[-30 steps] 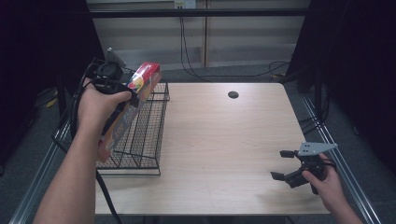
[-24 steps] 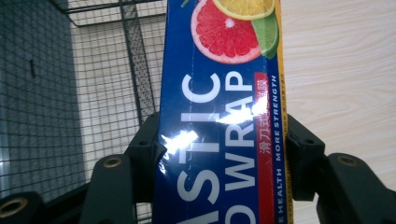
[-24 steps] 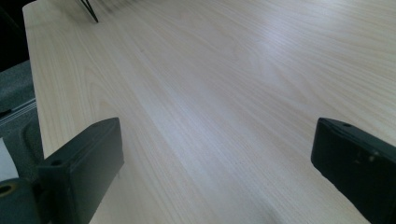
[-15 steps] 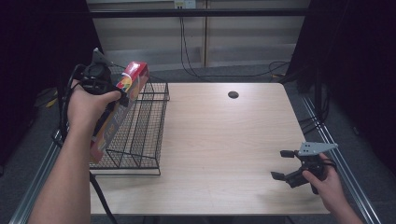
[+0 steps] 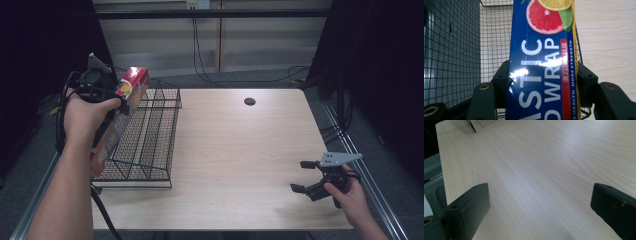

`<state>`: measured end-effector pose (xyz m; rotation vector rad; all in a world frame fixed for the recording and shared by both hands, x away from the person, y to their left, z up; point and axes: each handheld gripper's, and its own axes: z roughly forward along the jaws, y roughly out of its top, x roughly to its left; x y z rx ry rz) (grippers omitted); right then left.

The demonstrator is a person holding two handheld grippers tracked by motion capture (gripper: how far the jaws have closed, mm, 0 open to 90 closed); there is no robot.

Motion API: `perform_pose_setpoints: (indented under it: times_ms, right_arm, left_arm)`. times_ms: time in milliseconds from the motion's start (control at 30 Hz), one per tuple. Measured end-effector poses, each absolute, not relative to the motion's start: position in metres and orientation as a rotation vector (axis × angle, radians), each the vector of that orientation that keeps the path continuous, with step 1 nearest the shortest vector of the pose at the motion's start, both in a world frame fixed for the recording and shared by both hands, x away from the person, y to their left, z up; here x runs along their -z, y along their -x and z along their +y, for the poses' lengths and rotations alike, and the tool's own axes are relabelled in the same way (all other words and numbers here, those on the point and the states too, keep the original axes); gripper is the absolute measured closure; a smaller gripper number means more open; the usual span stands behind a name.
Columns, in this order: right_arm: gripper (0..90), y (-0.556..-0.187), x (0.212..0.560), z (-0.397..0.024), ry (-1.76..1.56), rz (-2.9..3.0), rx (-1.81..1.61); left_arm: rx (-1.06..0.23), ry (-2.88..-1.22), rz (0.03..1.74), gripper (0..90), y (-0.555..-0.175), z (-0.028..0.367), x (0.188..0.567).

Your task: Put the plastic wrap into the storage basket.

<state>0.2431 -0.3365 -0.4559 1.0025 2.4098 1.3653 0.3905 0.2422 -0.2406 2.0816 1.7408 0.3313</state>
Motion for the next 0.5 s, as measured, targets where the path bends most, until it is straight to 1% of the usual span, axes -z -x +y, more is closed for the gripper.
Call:
perform_pose_setpoints:
  times_ms: [500]
  right_arm:
    - [1.8, -0.243, 0.455, -0.336, -0.999, 2.41, -1.367]
  left_arm:
    - [-0.354, -2.032, 1.808, 43.1, -0.392, 0.255, 0.249]
